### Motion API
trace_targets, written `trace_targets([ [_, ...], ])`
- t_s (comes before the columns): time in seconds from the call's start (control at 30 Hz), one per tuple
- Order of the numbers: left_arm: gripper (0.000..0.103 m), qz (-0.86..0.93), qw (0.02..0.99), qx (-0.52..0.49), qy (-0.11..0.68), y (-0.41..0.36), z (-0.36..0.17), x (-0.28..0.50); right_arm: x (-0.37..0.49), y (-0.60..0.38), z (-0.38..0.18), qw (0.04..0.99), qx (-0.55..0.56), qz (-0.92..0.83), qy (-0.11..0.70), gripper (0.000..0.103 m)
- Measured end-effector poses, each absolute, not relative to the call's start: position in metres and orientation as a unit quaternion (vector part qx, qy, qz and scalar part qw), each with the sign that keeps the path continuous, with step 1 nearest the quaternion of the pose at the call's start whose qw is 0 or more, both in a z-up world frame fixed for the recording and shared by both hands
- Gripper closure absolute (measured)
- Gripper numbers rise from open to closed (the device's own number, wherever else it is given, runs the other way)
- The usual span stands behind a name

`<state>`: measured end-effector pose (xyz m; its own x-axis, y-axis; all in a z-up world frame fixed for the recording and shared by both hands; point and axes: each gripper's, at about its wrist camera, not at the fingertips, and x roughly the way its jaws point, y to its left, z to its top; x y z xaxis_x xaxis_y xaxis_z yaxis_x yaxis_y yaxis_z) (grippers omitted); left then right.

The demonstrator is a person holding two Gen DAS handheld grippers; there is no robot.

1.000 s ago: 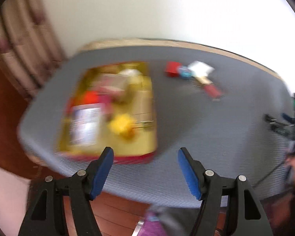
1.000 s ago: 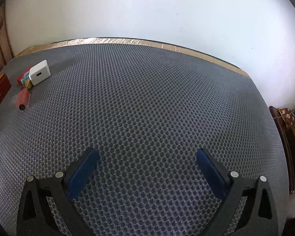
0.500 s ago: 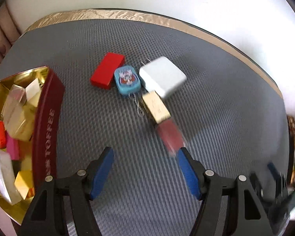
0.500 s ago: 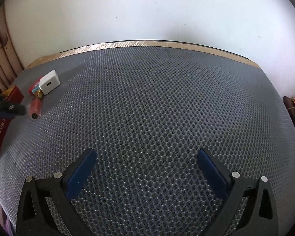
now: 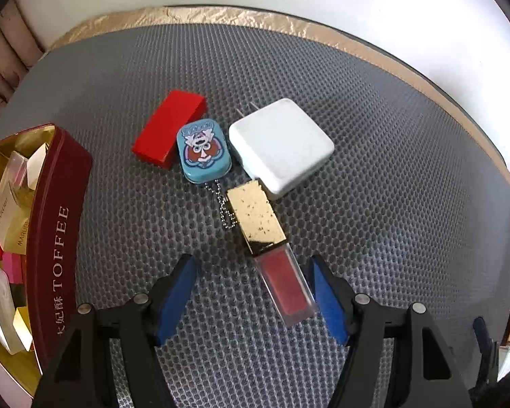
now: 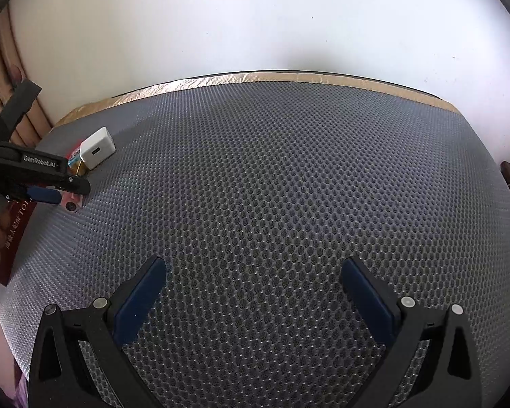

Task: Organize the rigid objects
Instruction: 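Reach the left gripper to the gold-capped lip gloss and grasp it, then hold the lip gloss in the left gripper while the right gripper grasps the white charger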

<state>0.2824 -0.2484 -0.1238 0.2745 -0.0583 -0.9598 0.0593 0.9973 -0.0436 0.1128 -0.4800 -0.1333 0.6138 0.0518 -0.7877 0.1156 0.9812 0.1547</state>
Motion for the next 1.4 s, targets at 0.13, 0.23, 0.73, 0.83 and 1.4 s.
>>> trace_targets([
  [0.13,0.083,-0.024,0.810,0.001,0.586,-0.242,-0.117,0.273,0.108,-0.484,-0.132,0.893,0.098,-0.018,0.439,0.000],
  [0.23,0.083,-0.039,0.805,-0.037,0.591,-0.233,-0.116,0.264,0.108,-0.484,-0.132,0.892,0.098,-0.018,0.440,0.000],
  [0.73,0.083,-0.098,0.809,-0.032,0.578,-0.160,-0.105,0.171,0.120,-0.473,-0.137,0.889,0.081,-0.029,0.449,0.000],
  [0.83,0.083,-0.102,0.813,-0.030,0.572,-0.155,-0.105,0.169,0.121,-0.471,-0.138,0.888,0.074,-0.034,0.452,0.000],
  [1.4,0.082,-0.135,0.827,-0.048,0.544,-0.138,-0.103,0.143,0.134,-0.433,-0.111,0.913,0.069,0.034,0.401,0.000],
])
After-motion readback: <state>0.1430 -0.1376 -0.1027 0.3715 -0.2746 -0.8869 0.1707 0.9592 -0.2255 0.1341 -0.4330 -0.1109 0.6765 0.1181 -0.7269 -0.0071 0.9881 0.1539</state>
